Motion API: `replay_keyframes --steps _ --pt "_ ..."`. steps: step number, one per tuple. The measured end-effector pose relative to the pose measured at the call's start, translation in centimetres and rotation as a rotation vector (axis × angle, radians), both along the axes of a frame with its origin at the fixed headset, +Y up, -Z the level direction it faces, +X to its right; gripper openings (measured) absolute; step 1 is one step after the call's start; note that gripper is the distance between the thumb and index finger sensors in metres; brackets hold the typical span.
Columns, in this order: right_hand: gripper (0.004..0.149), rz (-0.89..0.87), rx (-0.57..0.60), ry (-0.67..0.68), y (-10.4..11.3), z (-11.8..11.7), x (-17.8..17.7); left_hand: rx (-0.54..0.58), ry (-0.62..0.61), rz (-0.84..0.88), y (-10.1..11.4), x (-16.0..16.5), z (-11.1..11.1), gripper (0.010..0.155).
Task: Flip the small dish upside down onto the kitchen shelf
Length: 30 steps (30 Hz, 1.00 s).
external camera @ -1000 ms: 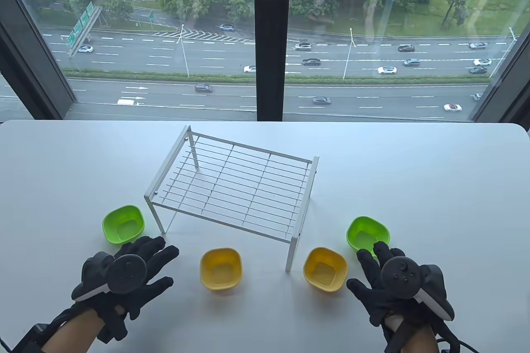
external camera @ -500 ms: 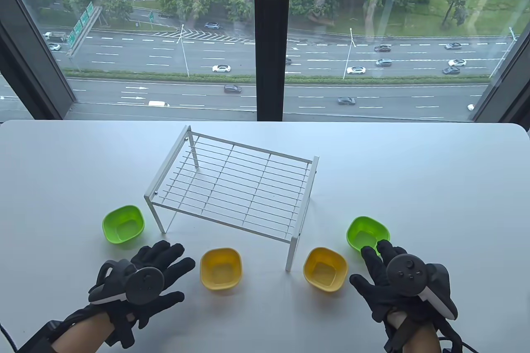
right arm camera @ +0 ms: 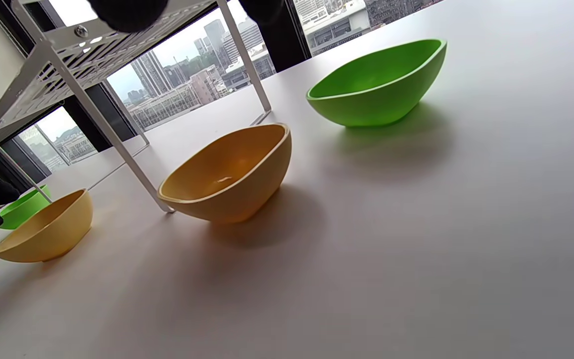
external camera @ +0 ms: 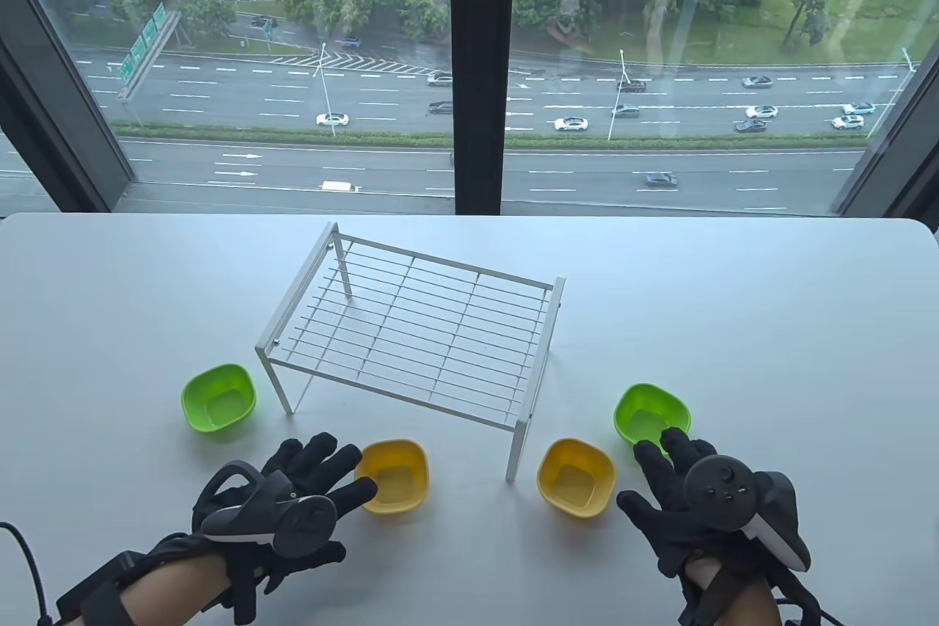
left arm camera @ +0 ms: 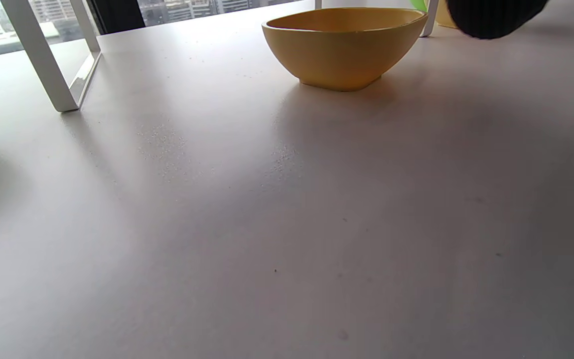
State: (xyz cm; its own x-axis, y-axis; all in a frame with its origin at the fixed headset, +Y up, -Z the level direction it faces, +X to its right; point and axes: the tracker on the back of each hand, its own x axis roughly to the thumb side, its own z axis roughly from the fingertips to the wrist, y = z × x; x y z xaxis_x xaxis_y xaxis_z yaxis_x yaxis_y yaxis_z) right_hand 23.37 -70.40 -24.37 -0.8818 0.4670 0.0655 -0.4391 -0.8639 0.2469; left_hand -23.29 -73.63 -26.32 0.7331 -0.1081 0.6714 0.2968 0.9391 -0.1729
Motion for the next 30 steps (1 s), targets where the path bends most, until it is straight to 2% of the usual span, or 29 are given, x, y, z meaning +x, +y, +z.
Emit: replay_keyframes --steps 3,10,19,30 --pt "0.077 0.001 0.019 0.006 0.2 0.2 -0.1 -0.022 -0.015 -0.045 -0.4 1.1 -0.4 0.082" --pt "0.077 -0.010 0.013 0.019 0.2 0.2 -0.3 0.036 -0.071 -0.103 -0.9 3.7 -0.8 0.077" --pt "0.077 -0.030 0.032 0.032 0.4 0.3 -0.5 0.043 -0.055 -0.141 -2.2 4.0 -1.4 0.071" --pt "0.076 -0.038 0.027 0.027 0.4 0.4 -0.5 0.071 -0.019 -0.046 -3.0 4.4 -1.7 0.058"
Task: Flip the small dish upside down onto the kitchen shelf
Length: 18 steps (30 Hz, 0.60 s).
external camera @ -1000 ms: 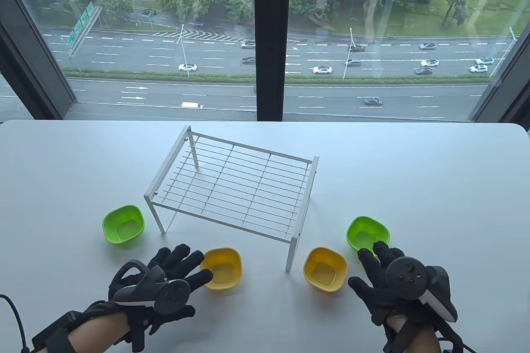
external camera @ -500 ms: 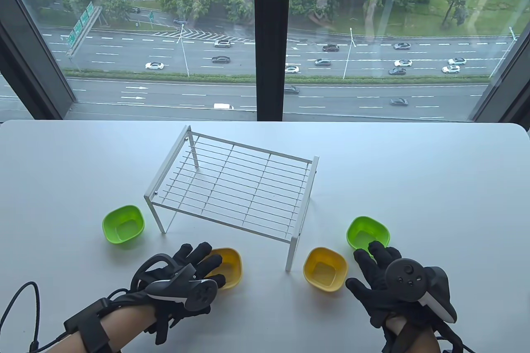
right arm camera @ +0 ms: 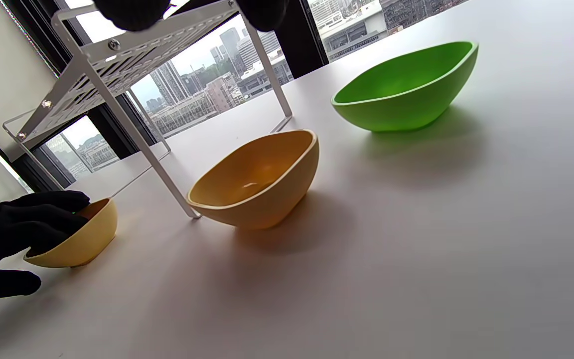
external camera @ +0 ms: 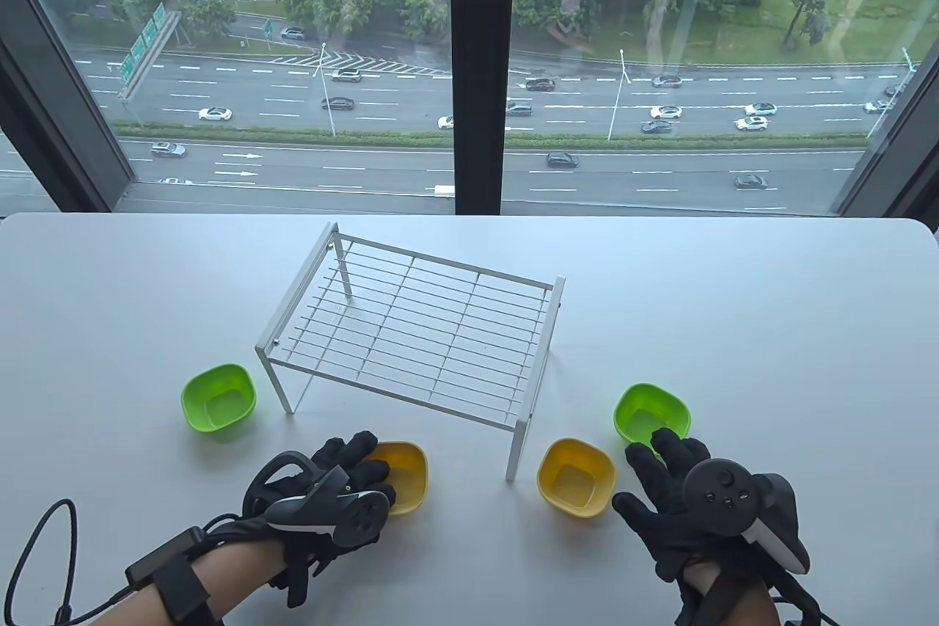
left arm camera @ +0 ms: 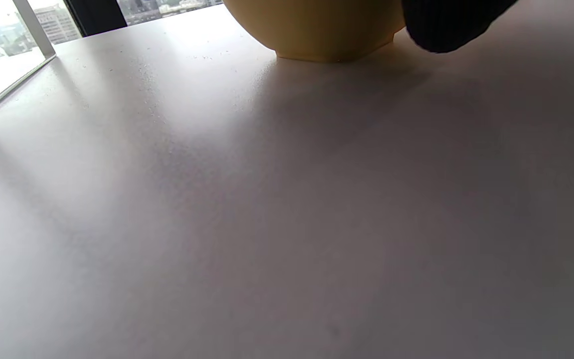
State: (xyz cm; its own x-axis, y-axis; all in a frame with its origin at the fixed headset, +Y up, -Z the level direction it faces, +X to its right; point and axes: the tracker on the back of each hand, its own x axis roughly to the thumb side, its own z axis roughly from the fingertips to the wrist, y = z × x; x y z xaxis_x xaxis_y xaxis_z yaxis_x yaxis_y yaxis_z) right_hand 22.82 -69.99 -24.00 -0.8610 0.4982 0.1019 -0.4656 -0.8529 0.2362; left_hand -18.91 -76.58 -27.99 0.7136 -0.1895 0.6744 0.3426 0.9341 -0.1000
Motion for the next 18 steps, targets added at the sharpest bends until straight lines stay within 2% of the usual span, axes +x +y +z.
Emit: replay_keyframes --steps 5,9,13,18 --pt "0.075 -0.003 -0.007 0.000 0.0 0.0 0.0 0.094 -0.085 -0.032 0.7 0.1 0.6 0.050" --pt "0.075 -0.013 -0.001 0.004 0.2 0.1 0.1 0.155 -0.142 -0.031 2.0 -0.5 1.3 0.043" --pt "0.075 -0.018 0.002 0.001 0.2 0.0 0.1 0.136 -0.136 -0.033 3.2 -1.0 1.6 0.043" --pt "0.075 -0.022 -0.001 -0.005 0.2 0.1 0.1 0.174 -0.123 -0.027 4.7 -1.6 2.2 0.044"
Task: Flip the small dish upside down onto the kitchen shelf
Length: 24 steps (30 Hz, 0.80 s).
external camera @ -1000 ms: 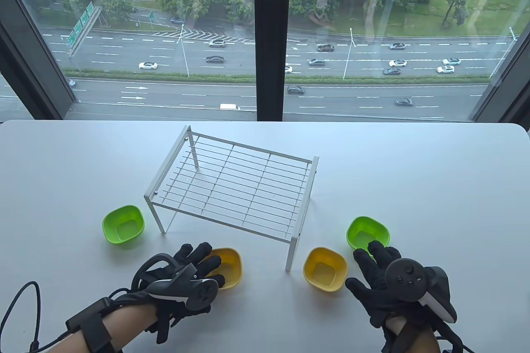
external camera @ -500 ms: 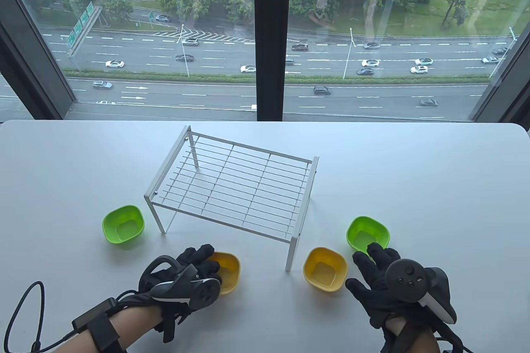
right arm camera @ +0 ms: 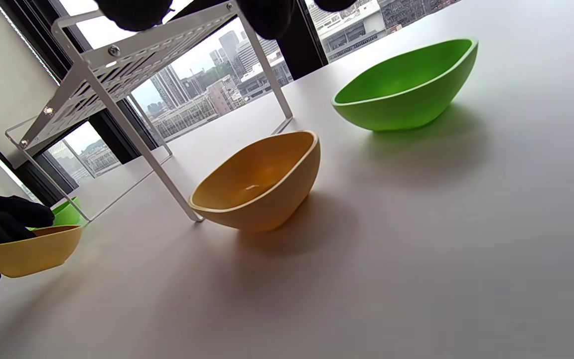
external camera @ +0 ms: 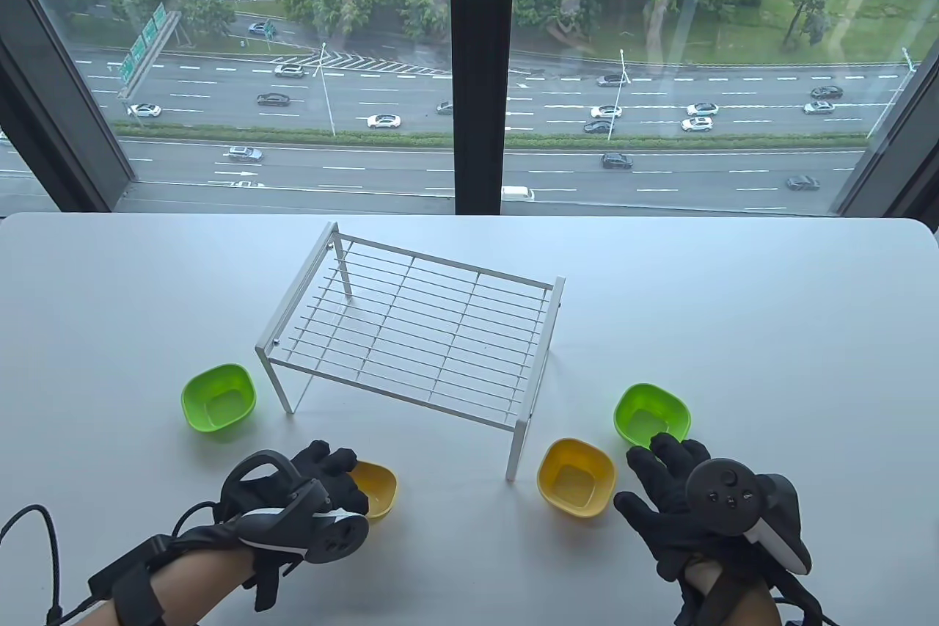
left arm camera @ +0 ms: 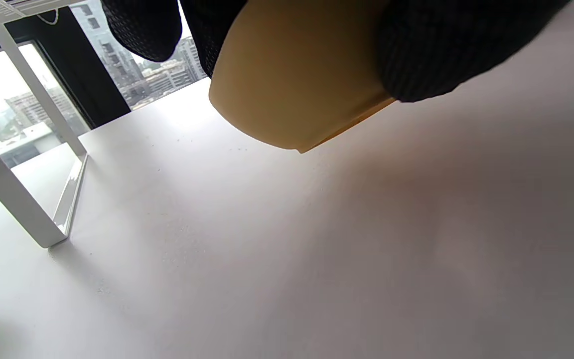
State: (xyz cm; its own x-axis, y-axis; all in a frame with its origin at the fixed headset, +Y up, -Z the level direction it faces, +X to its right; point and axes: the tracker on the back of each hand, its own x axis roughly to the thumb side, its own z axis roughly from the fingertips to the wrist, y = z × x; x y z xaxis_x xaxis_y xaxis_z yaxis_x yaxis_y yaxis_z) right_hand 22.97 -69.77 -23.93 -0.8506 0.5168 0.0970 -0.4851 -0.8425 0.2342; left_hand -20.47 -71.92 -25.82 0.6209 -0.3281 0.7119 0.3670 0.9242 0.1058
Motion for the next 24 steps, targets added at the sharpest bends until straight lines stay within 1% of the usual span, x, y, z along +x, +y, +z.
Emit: replay_keyframes --steps 3,6,9,14,18,21,24 --pt "0.075 -0.001 0.003 -0.001 0.0 0.0 0.0 -0.001 0.019 0.026 0.7 -0.3 0.4 0.047" --pt "0.075 -0.001 0.004 -0.001 0.0 0.0 0.1 -0.006 0.028 0.034 1.3 -0.5 0.8 0.061" --pt "0.075 0.000 -0.001 0.001 0.0 0.0 0.0 0.009 0.022 0.054 2.3 -0.6 1.5 0.066" --pt "0.075 -0.002 0.001 0.000 0.0 -0.1 0.1 0.081 0.022 0.144 4.9 -1.2 2.4 0.066" --pt "0.075 -0.002 0.003 -0.003 0.0 0.0 0.1 0.107 0.040 0.205 6.7 -1.7 2.3 0.065" --pt "0.075 -0.004 0.006 -0.002 0.0 0.0 0.1 0.099 0.048 0.247 7.4 -2.0 2.2 0.064" --pt "0.075 -0.011 0.009 -0.005 0.0 0.0 0.2 0.083 0.047 0.296 7.3 -2.1 2.4 0.063"
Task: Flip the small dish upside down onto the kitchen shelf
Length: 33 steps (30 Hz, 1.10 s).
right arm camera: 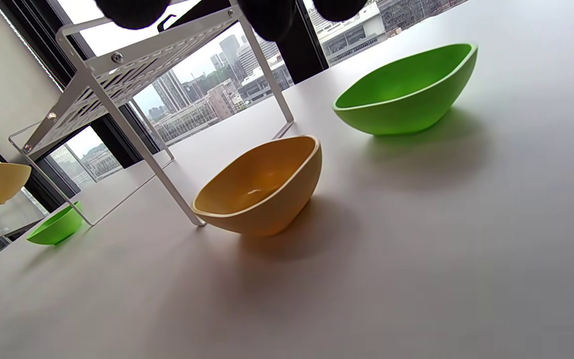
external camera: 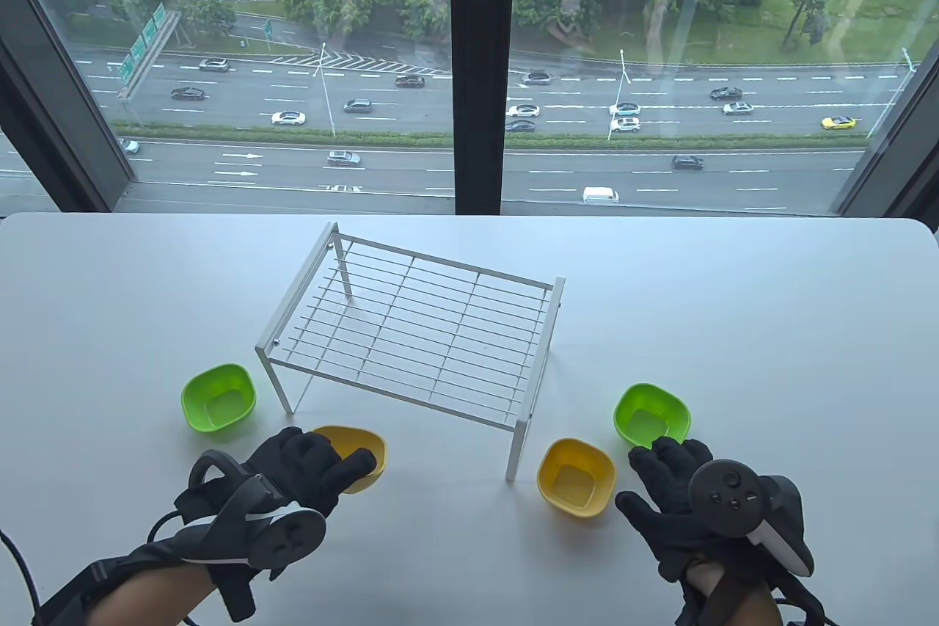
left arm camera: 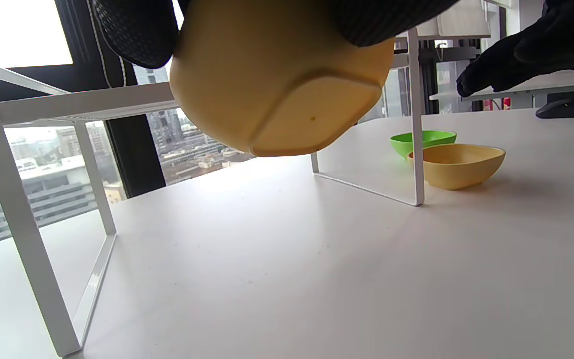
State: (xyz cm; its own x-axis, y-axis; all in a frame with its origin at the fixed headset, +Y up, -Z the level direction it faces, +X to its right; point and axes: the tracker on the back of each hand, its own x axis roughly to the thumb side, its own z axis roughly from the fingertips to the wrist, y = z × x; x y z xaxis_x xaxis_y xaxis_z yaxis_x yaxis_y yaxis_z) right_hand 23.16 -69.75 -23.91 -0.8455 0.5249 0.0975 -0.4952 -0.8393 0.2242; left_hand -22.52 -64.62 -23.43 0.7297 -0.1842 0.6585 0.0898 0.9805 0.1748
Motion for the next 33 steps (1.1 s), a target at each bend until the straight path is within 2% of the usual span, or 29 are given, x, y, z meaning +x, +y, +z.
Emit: replay_keyframes --steps 4,7,14,24,33 --pt "0.075 -0.008 0.008 -0.001 0.1 0.1 0.1 0.038 -0.007 0.011 0.5 0.0 0.2 0.064" --pt "0.076 -0.014 0.014 -0.004 0.2 0.1 0.2 0.057 -0.008 0.062 1.6 -0.3 0.1 0.064" --pt "0.076 -0.012 0.010 -0.004 0.2 0.1 0.2 0.087 0.039 0.126 3.9 -0.2 -1.7 0.065" --pt "0.077 -0.016 0.004 -0.012 0.1 0.1 0.3 0.082 0.103 0.163 4.1 0.1 -4.5 0.071" --pt "0.076 -0.025 -0.011 -0.019 -0.1 -0.1 0.3 0.115 0.163 0.174 5.2 1.1 -6.5 0.074"
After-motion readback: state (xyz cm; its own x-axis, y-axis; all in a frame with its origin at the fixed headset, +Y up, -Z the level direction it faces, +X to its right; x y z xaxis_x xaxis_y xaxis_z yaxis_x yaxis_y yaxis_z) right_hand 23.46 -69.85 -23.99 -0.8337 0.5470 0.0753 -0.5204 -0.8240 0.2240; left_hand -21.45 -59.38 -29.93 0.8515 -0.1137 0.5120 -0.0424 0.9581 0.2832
